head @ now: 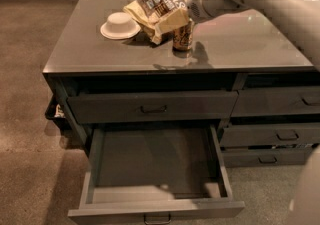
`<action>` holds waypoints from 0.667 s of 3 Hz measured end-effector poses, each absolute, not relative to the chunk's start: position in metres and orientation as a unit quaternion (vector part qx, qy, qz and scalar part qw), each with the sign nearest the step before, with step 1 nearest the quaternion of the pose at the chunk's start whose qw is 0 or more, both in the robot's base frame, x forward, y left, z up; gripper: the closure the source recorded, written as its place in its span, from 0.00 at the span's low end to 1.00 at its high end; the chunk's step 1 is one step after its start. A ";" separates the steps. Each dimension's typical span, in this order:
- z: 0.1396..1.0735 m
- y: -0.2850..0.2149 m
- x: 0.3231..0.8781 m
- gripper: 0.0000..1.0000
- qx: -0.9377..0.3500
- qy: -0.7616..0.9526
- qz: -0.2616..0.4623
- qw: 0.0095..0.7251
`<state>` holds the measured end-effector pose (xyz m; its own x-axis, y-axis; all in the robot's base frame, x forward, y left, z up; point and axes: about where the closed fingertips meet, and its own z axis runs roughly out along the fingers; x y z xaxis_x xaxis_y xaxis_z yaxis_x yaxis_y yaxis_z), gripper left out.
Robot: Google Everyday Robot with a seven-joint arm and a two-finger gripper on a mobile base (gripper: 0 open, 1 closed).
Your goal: Place orange can into middle drawer
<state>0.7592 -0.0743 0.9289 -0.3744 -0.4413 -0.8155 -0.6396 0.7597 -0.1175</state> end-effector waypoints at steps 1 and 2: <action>0.919 -0.054 0.777 0.12 -0.340 0.828 0.099 0.434; 0.913 -0.033 0.785 0.36 -0.361 0.831 0.092 0.413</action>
Offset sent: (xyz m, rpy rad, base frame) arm 0.0356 0.0616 -0.0192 -0.1398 0.0803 0.0718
